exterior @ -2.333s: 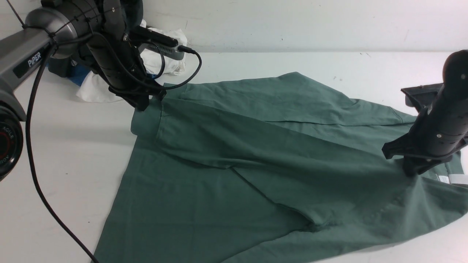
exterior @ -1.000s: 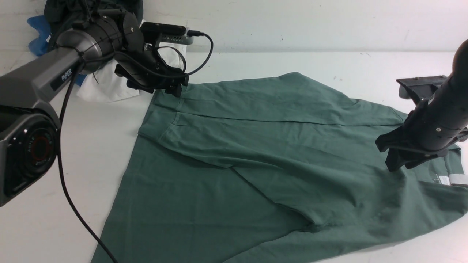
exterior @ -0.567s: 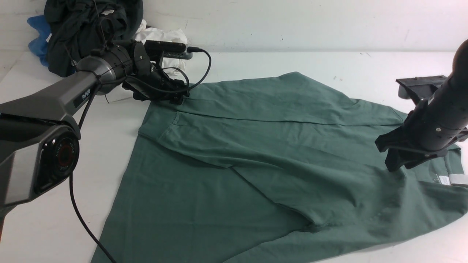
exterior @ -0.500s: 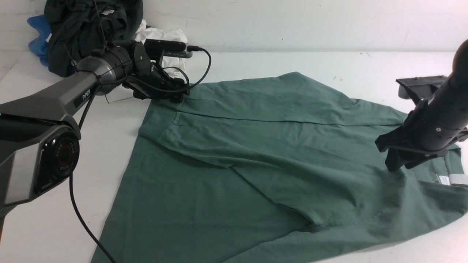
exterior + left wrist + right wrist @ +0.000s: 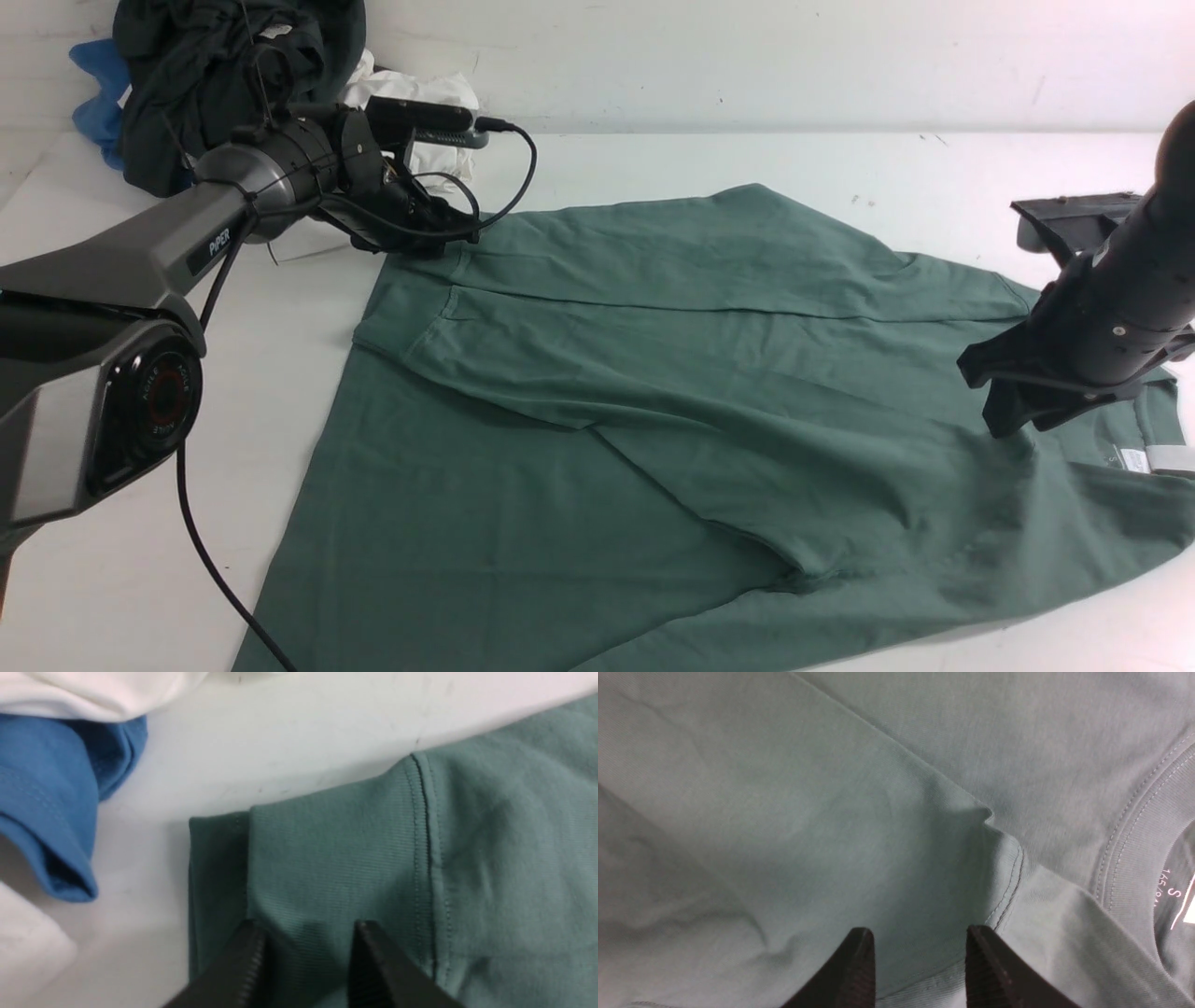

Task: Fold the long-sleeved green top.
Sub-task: Use the left arm to clamp the cuff farthest from it

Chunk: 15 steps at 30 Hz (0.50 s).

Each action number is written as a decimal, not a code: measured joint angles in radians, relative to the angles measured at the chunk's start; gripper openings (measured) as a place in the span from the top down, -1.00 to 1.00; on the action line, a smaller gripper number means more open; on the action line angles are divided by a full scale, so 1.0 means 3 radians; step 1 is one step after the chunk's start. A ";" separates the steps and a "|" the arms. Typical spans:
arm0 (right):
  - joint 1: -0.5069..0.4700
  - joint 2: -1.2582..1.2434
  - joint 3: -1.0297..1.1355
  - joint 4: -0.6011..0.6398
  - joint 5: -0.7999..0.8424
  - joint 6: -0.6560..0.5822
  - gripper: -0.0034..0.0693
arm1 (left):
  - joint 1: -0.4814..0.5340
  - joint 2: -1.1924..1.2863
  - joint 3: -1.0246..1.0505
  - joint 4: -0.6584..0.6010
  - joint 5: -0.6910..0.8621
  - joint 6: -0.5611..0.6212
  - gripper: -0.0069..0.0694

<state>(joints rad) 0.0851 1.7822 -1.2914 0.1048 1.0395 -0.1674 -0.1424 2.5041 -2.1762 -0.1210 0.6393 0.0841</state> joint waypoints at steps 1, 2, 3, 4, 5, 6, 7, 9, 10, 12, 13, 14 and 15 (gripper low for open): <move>0.0000 0.0000 0.0000 0.0000 0.0000 0.0000 0.18 | 0.0000 0.0000 -0.0003 0.0000 0.0022 0.0000 0.44; 0.0000 0.0000 0.0000 0.0000 0.0000 0.0000 0.18 | 0.0000 0.0000 -0.0003 0.0000 0.0025 0.0000 0.48; 0.0000 0.0000 0.0000 0.0000 0.0000 0.0000 0.18 | 0.0000 0.0000 -0.0003 0.0001 0.0041 0.0000 0.61; 0.0000 0.0000 0.0000 0.0000 0.0000 0.0000 0.18 | 0.0001 0.0000 -0.0003 0.0001 0.0044 0.0003 0.68; 0.0000 0.0000 0.0000 0.0000 0.0000 0.0000 0.18 | 0.0001 0.0000 -0.0003 0.0001 0.0047 0.0007 0.74; 0.0000 0.0000 0.0000 0.0000 0.0000 0.0000 0.18 | 0.0001 0.0000 -0.0013 0.0001 0.0061 0.0014 0.77; 0.0000 0.0000 0.0000 0.0000 0.0000 0.0000 0.18 | 0.0001 0.0003 -0.0030 0.0001 0.0086 0.0027 0.80; 0.0000 0.0000 0.0000 0.0000 0.0000 0.0000 0.18 | 0.0001 0.0007 -0.0117 0.0001 0.0232 0.0092 0.83; 0.0000 0.0000 0.0000 0.0000 0.0000 0.0000 0.18 | 0.0001 0.0007 -0.0171 0.0001 0.0331 0.0119 0.83; 0.0000 0.0000 0.0000 0.0000 0.0000 0.0000 0.18 | 0.0001 0.0007 -0.0343 0.0001 0.0563 0.0179 0.83; 0.0000 0.0000 0.0000 0.0000 0.0000 -0.0008 0.18 | 0.0001 0.0007 -0.0469 0.0001 0.0684 0.0207 0.83; 0.0000 0.0000 0.0000 0.0000 0.0000 -0.0011 0.18 | 0.0001 0.0007 -0.0578 -0.0003 0.0806 0.0219 0.83; 0.0000 0.0000 0.0000 0.0000 -0.0003 -0.0014 0.18 | 0.0001 0.0007 -0.0643 -0.0002 0.0902 0.0225 0.83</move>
<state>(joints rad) 0.0851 1.7822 -1.2914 0.1048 1.0387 -0.1715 -0.1422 2.5060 -2.3691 -0.1216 0.9100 0.1516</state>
